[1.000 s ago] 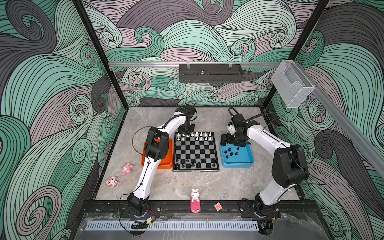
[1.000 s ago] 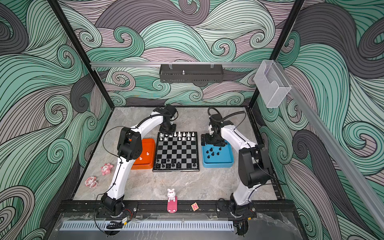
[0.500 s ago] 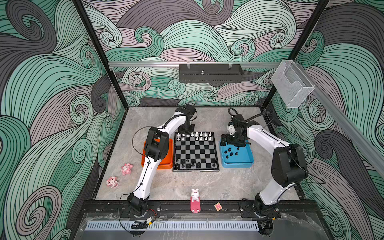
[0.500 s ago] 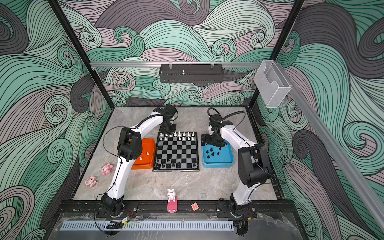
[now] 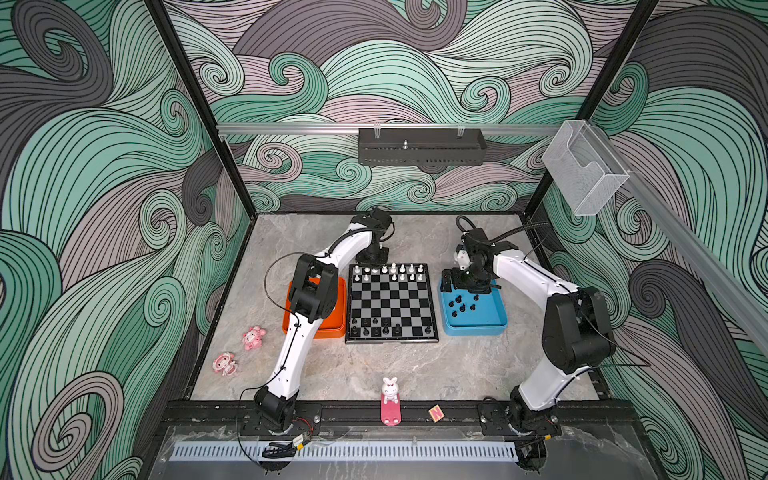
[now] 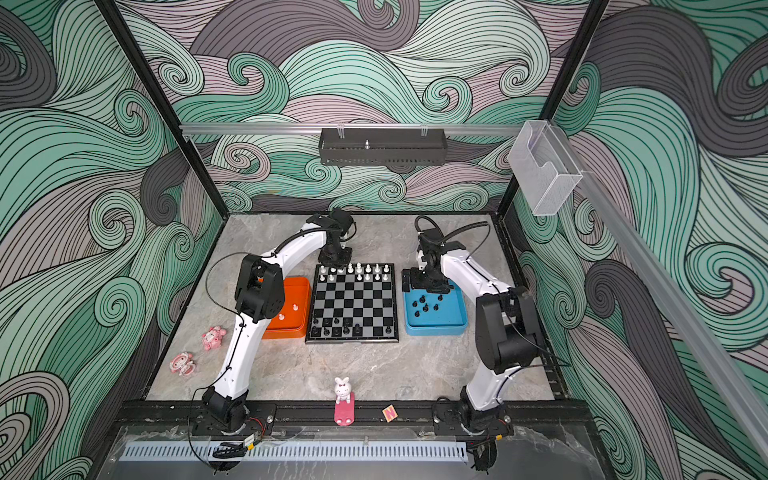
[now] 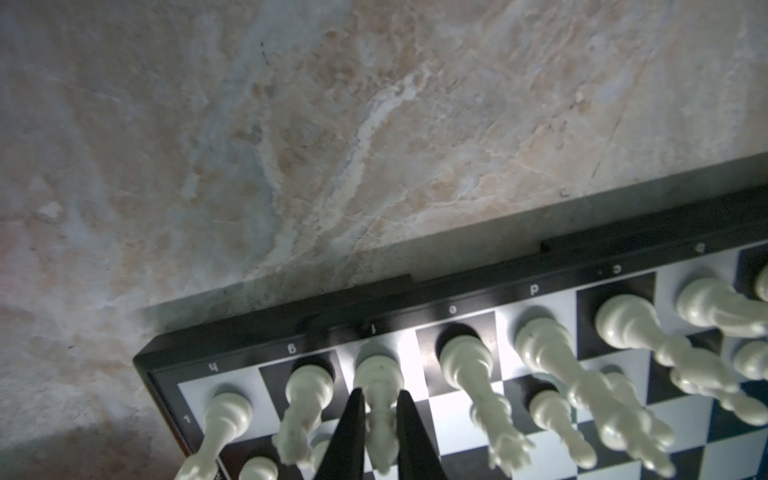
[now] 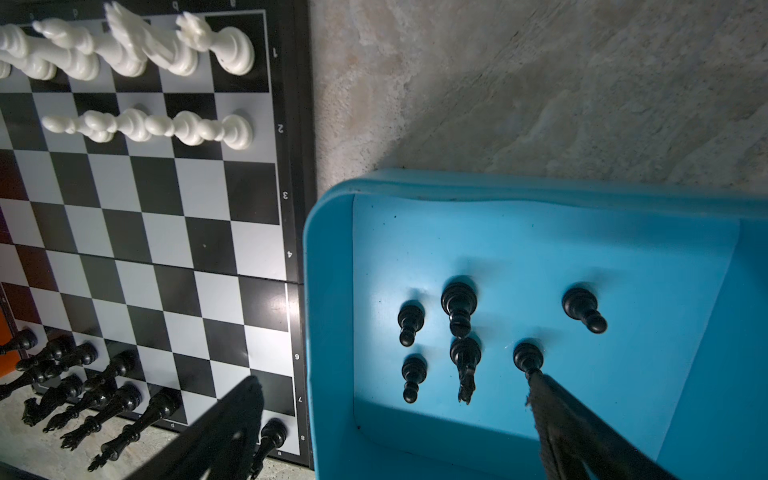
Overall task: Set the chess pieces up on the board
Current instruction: 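Lower the white pawn onto its square and open the left gripper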
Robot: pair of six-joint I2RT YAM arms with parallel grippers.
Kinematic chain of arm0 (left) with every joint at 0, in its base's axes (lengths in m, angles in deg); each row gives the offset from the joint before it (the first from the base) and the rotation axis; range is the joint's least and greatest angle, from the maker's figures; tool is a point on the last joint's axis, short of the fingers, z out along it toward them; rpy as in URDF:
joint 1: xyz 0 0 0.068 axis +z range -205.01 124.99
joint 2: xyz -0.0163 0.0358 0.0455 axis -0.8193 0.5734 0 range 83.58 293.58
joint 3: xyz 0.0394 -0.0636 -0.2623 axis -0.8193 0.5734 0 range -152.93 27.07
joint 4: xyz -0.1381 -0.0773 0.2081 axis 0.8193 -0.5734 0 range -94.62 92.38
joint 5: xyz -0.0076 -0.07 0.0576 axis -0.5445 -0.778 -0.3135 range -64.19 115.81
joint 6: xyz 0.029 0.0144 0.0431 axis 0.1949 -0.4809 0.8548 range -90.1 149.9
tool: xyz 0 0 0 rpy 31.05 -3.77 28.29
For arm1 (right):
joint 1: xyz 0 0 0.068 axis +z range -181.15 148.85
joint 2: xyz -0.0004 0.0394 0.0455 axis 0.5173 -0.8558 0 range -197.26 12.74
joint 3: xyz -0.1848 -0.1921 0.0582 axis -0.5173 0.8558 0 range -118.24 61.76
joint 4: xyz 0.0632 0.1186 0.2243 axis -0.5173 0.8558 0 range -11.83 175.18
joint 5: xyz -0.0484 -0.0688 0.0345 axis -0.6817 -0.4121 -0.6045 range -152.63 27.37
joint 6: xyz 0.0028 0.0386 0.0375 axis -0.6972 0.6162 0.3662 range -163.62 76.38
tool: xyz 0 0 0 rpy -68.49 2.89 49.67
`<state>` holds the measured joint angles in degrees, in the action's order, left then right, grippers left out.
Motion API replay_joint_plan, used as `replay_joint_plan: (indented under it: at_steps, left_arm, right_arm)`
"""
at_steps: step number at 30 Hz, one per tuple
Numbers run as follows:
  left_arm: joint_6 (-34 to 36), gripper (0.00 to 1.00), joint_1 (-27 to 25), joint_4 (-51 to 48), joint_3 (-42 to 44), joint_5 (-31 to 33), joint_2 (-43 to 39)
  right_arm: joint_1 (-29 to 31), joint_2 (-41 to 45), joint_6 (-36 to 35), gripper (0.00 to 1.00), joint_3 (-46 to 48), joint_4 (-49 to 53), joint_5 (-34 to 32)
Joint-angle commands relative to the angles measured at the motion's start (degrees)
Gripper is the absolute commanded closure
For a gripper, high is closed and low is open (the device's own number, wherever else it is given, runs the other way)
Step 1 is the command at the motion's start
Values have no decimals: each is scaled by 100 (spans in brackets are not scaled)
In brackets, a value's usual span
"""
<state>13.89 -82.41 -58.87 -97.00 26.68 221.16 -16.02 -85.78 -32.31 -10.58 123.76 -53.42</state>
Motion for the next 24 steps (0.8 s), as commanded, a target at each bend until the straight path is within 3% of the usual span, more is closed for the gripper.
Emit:
replay_joint_plan:
  at_steps: [1,24]
  left_arm:
    - [2,82,-11,-56,-241,0,135]
    - [-60,80,-11,-31,-245,-115,146]
  right_arm:
    - [-29,-99,-32,0,-22,-5,63]
    - [-33,-115,-41,0,-17,-12,90]
